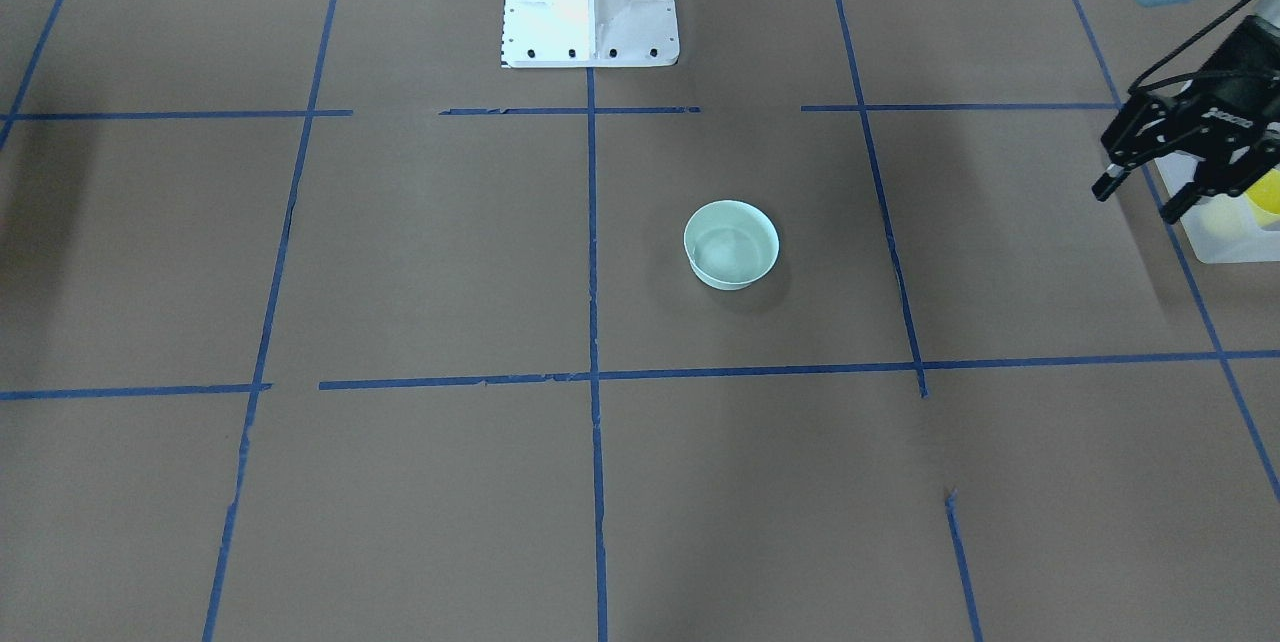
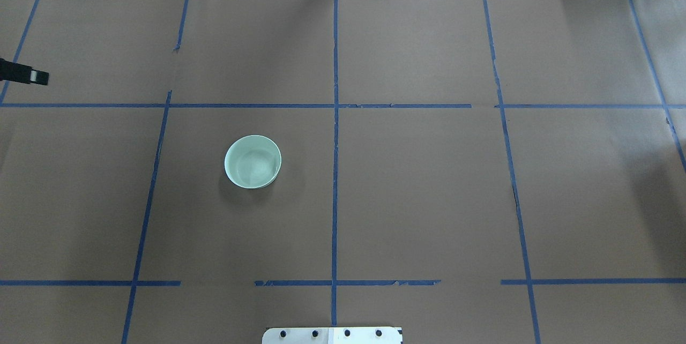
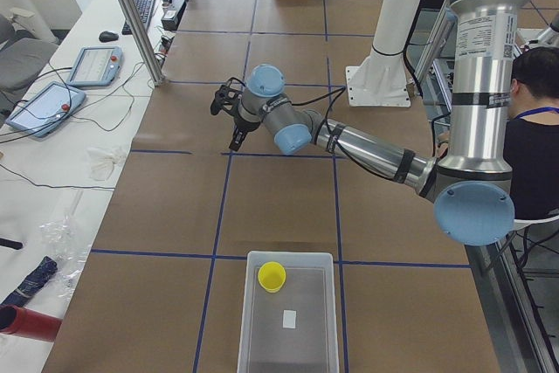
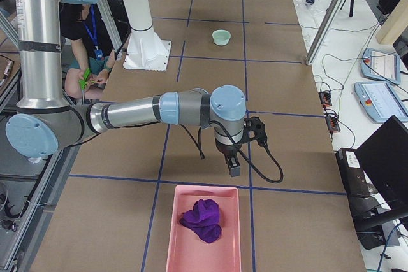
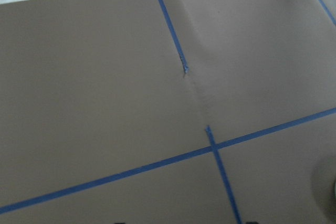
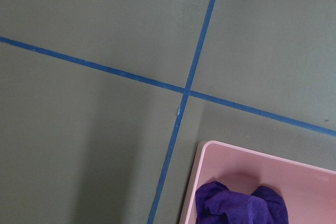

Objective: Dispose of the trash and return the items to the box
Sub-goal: 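Swing the left gripper over to the pale green bowl and grasp its rim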

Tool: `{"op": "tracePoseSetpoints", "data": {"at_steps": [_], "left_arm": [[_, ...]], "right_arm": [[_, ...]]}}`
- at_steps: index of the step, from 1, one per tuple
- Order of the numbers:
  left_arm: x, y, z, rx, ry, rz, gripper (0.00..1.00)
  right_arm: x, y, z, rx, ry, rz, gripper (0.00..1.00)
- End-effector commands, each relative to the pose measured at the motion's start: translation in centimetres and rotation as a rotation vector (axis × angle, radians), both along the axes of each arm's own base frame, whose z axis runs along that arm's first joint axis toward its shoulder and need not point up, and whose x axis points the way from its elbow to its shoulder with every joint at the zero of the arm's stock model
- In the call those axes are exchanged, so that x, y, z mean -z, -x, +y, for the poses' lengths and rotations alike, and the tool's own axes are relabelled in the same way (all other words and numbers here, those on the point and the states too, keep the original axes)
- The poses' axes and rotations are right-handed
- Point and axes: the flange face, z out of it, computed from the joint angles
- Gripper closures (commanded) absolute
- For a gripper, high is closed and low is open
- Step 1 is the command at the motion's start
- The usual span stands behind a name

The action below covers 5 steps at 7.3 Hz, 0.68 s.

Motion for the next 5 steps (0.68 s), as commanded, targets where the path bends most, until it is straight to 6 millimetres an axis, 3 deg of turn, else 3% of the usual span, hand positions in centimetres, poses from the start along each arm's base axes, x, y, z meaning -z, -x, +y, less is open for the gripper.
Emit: {"op": "tracePoseSetpoints", "data": {"at_steps": [1, 2, 4, 5], "left_arm": [[4.0, -8.4, 3.1, 0.045, 0.155, 0.093, 0.39], [5.1, -12.6, 4.1, 0.048, 0.236, 0.102, 0.43], [9.8, -22.4, 4.5, 0.089, 0.376, 0.033, 0.43], [10.0, -26.4, 4.9, 0.109, 0.424, 0.026, 0.43]], "right_arm": [[0.1, 0.5, -0.2, 0.001, -0.003, 0.002, 0.00], [-0.1, 0.5, -0.1, 0.002, -0.001, 0.003, 0.00], [0.2, 0.5, -0.2, 0.001, -0.018, 0.005, 0.00], [0.2, 0.5, -0.2, 0.002, -0.023, 0.004, 0.00]]}}
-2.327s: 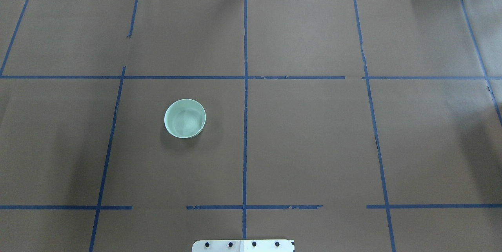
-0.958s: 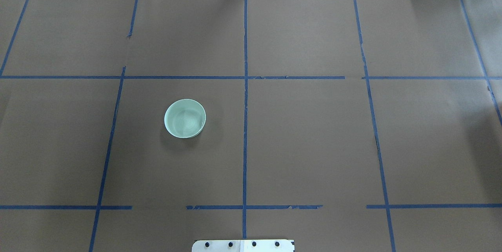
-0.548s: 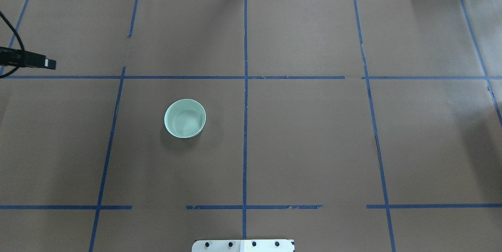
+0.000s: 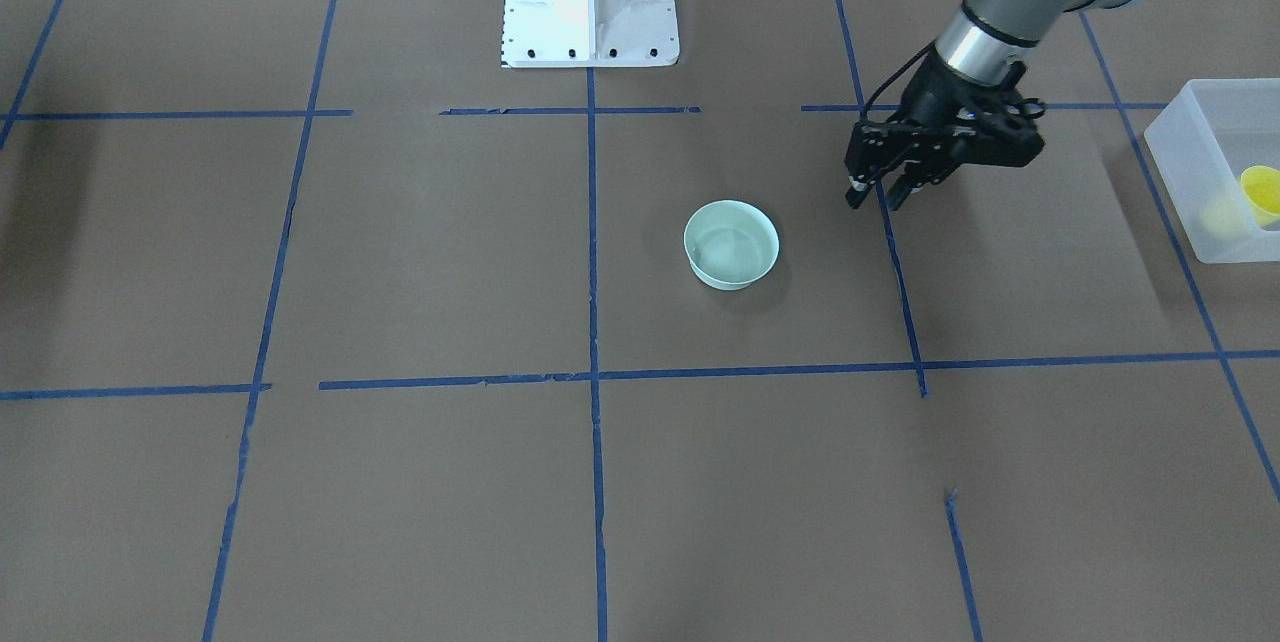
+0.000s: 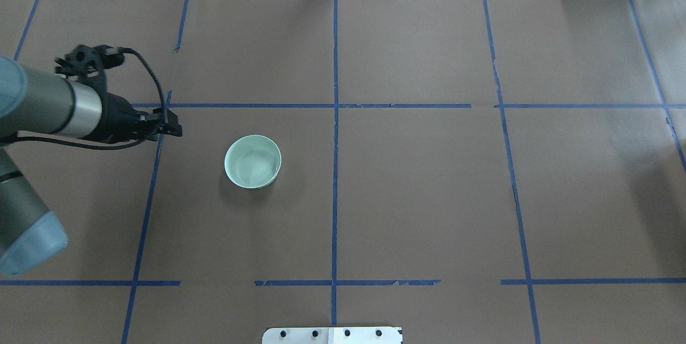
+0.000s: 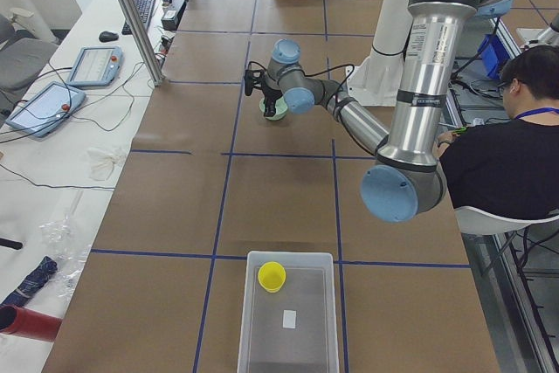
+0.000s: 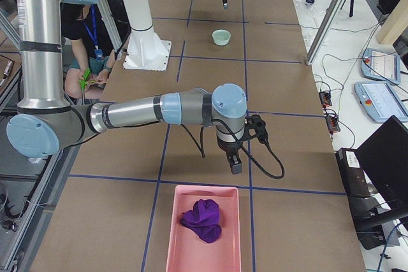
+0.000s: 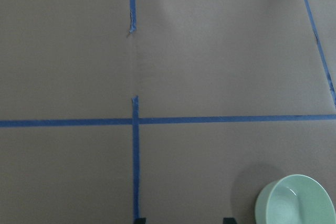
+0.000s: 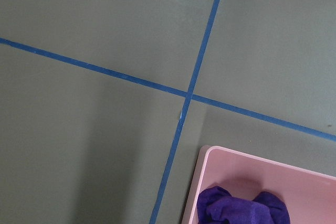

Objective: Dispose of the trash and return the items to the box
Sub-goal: 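Swing the left gripper over to the pale green bowl and grasp its rim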

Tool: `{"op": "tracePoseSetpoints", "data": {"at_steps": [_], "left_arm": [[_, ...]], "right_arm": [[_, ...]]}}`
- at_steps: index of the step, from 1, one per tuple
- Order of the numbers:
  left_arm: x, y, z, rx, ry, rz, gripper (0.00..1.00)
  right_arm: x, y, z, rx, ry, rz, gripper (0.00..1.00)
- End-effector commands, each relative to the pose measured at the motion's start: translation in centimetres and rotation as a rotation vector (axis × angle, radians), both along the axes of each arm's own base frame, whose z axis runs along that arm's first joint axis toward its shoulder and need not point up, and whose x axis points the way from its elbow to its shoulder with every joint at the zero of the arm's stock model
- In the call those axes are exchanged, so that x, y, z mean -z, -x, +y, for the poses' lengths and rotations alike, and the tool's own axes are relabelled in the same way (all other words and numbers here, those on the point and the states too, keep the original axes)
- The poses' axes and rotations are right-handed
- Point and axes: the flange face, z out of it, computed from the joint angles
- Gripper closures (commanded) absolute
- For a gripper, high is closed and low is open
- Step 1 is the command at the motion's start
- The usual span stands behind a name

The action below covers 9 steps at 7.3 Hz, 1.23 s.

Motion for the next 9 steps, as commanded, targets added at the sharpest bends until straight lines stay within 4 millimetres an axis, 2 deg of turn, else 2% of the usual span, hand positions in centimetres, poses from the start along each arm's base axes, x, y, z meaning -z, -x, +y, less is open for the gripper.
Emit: {"op": "tracePoseSetpoints", "data": {"at_steps": [1, 2, 5, 6, 7, 9], "left_arm": [[1.4, -8.3, 0.8, 0.017, 0.098, -0.026, 0.43], [1.1, -10.2, 0.5, 0.036, 0.113, -0.044, 0.43], [-1.7, -12.0, 0.4, 0.040, 0.125, -0.102, 0.43], [-1.9, -13.1, 1.1, 0.022, 0.131, -0.109, 0.65], [-1.8, -13.2, 1.2, 0.016, 0.124, -0.106, 1.00], [-0.4, -12.3, 1.6, 0.011, 0.104, -0.082, 1.00]], "right_arm": [[0.0, 0.0, 0.1, 0.001, -0.006, 0.000, 0.00], [0.1, 0.0, 0.1, 0.001, -0.008, 0.000, 0.00], [0.1, 0.0, 0.1, 0.001, -0.008, 0.000, 0.00], [0.1, 0.0, 0.0, 0.001, -0.009, 0.000, 0.00], [0.1, 0.0, 0.1, 0.001, -0.008, 0.000, 0.00], [0.1, 0.0, 0.1, 0.001, -0.008, 0.000, 0.00]]}}
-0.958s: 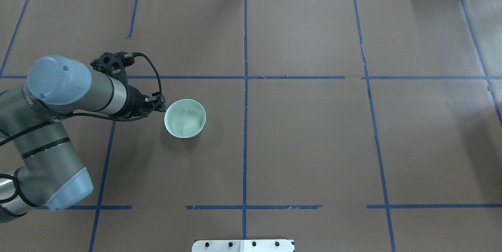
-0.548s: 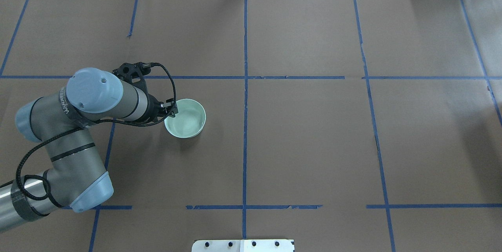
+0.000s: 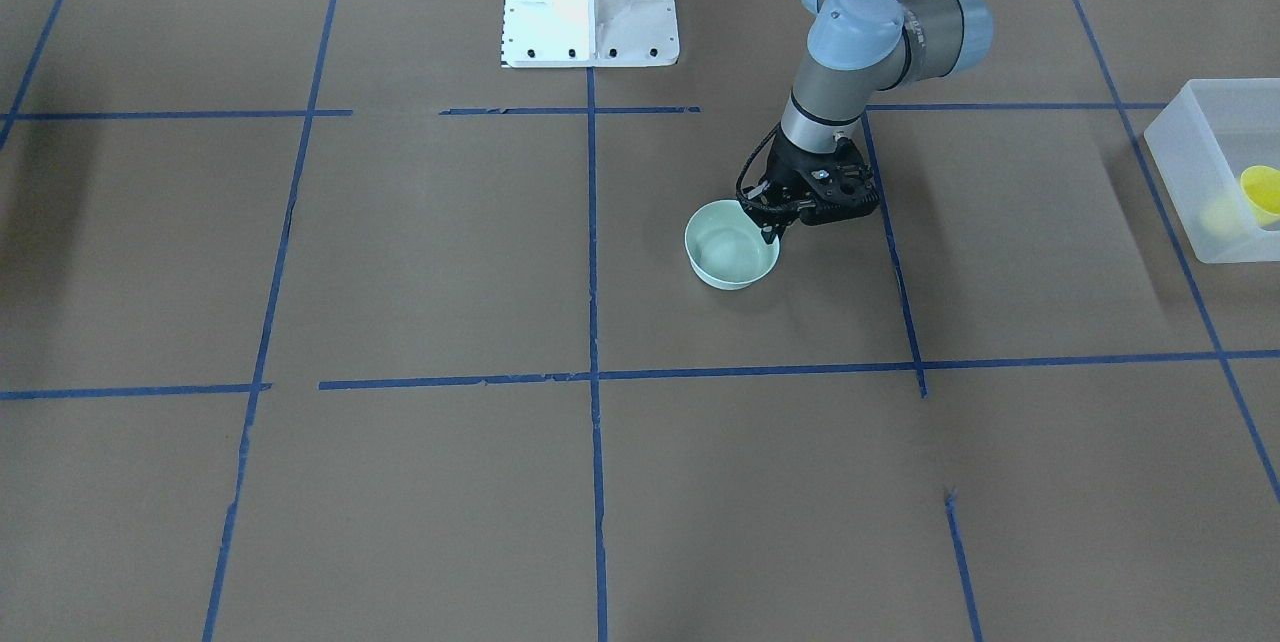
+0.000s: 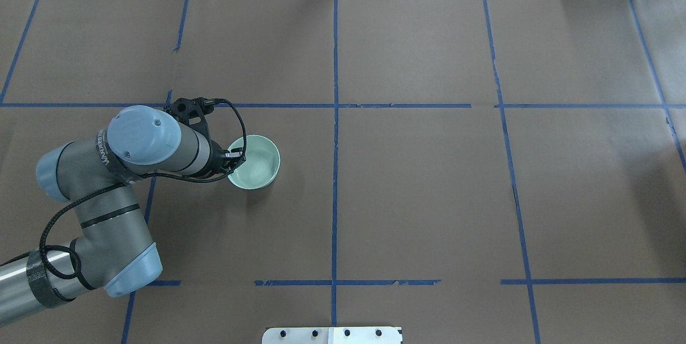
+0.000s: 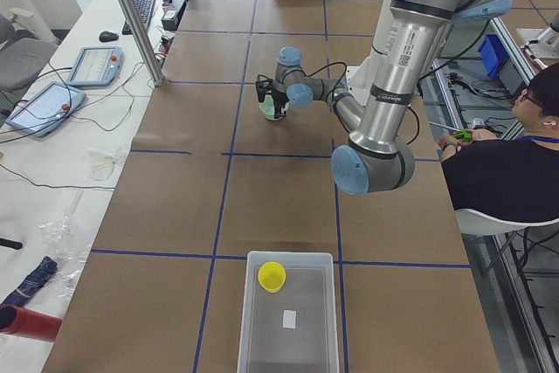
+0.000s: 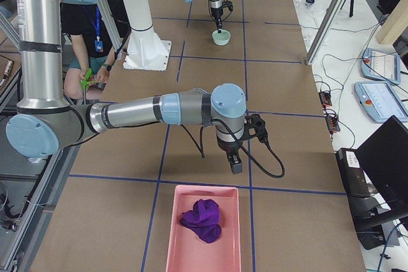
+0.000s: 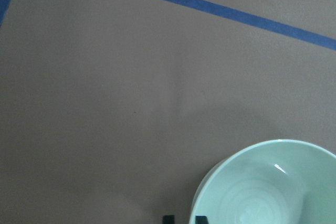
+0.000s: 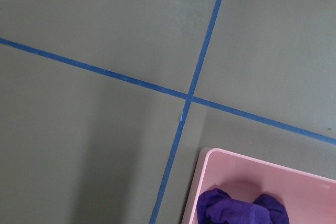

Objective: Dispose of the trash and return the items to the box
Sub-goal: 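Lift the pale green bowl with the left gripper and carry it away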

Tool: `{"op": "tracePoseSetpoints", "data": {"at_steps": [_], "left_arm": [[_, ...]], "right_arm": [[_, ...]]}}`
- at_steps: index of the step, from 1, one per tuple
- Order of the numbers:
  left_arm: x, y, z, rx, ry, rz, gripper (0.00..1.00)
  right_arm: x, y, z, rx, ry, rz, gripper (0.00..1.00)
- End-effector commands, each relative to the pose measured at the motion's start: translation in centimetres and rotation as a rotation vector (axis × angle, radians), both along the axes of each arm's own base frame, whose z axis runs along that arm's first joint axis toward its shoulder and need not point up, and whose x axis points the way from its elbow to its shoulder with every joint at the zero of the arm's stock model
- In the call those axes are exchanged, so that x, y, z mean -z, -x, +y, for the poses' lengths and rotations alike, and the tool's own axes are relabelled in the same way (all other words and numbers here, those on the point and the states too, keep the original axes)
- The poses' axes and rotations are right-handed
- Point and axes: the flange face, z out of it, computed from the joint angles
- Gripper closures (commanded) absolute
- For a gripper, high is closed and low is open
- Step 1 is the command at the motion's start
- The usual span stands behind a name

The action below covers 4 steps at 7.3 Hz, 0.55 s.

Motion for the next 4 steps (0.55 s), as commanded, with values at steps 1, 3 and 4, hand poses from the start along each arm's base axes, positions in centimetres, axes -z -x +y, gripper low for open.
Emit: {"op": "tracePoseSetpoints", "data": {"at_steps": [1, 3, 4], "left_arm": [[2.4, 2.3, 0.4, -0.029, -0.074, 0.034, 1.00], [5.1, 10.8, -2.5, -0.031, -0.192, -0.027, 1.00], [6.7, 16.2, -4.2, -0.073, -0.229, -0.046, 1.00]], "right_arm": [[-0.1, 0.0, 0.1, 0.000, 0.002, 0.000, 0.00], [-0.1, 0.0, 0.1, 0.000, 0.002, 0.000, 0.00], [-0.1, 0.0, 0.1, -0.001, 0.003, 0.000, 0.00]]}}
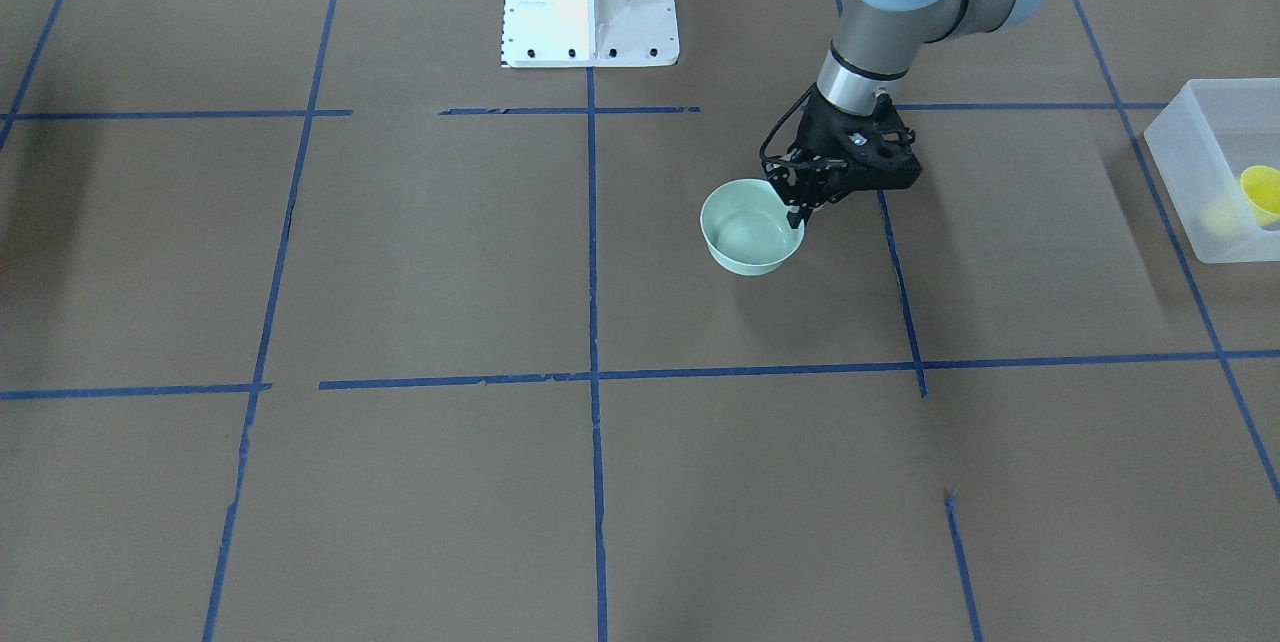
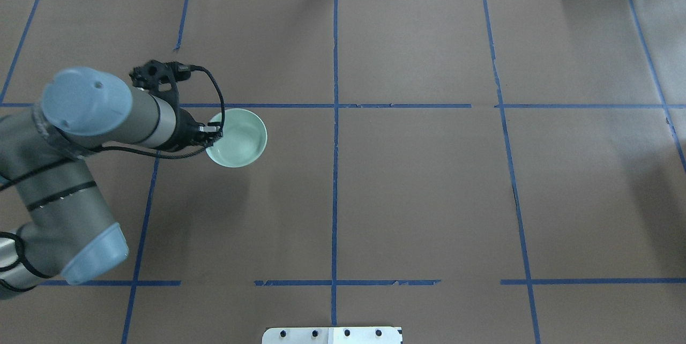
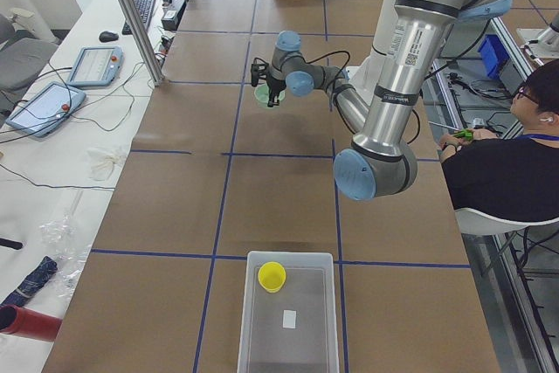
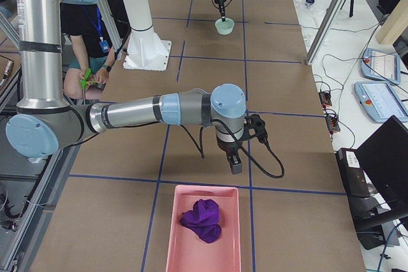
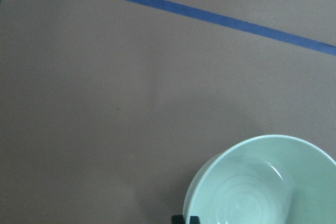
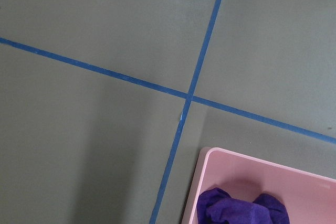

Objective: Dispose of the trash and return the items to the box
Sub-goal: 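Lift the pale green bowl with the left gripper and carry it away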

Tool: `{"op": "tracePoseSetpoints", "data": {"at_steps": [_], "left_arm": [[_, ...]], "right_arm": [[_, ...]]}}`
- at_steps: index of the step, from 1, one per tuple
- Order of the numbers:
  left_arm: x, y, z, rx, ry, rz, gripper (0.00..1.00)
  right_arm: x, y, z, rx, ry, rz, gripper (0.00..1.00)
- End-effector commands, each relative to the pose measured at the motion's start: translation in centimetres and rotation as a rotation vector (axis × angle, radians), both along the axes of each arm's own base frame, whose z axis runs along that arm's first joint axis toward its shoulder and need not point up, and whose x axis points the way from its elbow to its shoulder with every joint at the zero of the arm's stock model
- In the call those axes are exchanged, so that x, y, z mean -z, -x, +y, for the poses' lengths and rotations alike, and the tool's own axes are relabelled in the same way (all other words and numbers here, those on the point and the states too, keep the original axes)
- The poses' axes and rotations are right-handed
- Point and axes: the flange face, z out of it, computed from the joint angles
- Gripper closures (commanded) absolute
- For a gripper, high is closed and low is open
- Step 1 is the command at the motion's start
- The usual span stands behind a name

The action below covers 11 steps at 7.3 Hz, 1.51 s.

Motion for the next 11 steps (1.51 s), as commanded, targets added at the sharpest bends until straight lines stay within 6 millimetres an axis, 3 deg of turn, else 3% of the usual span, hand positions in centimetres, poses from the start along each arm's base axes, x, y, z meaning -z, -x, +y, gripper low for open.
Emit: {"op": "tracePoseSetpoints", "data": {"at_steps": [1, 2, 3, 5, 6, 8, 9, 10, 11], "left_arm": [[2.7, 12.2, -3.6, -0.055, -0.112, -0.066, 1.00], [1.7, 17.0, -4.7, -0.097, -0.166, -0.131, 1.00], [-1.3, 24.0, -6.1, -0.152, -0.249, -0.226, 1.00], [-10.1, 33.9, -6.1, -0.314, -0.354, -0.401, 1.00], [-14.7, 40.3, -6.8, -0.361, -0.373, -0.476, 1.00], [-24.2, 50.0, -5.1, -0.476, -0.376, -0.553, 1.00], [-29.4, 51.9, -2.9, -0.498, -0.399, -0.546, 1.00], [-35.0, 51.0, 0.5, -0.493, -0.433, -0.494, 1.00], [-39.6, 50.6, 2.2, -0.484, -0.456, -0.474, 1.00]], "right_arm": [[-0.1, 0.0, 0.0, -0.001, 0.002, 0.000, 0.00], [-0.1, 0.0, 0.0, -0.001, 0.002, 0.000, 0.00], [-0.1, 0.0, 0.0, -0.001, 0.002, 0.000, 0.00], [-0.1, 0.0, 0.0, 0.000, 0.001, 0.000, 0.00], [-0.1, 0.0, 0.0, 0.000, 0.000, 0.000, 0.00], [-0.1, 0.0, 0.0, 0.001, -0.001, 0.000, 0.00], [0.0, 0.0, 0.0, 0.001, -0.003, 0.000, 0.00], [0.1, 0.1, -0.1, 0.004, -0.004, 0.001, 0.00], [0.1, 0.1, -0.1, 0.004, -0.006, 0.001, 0.00]]}}
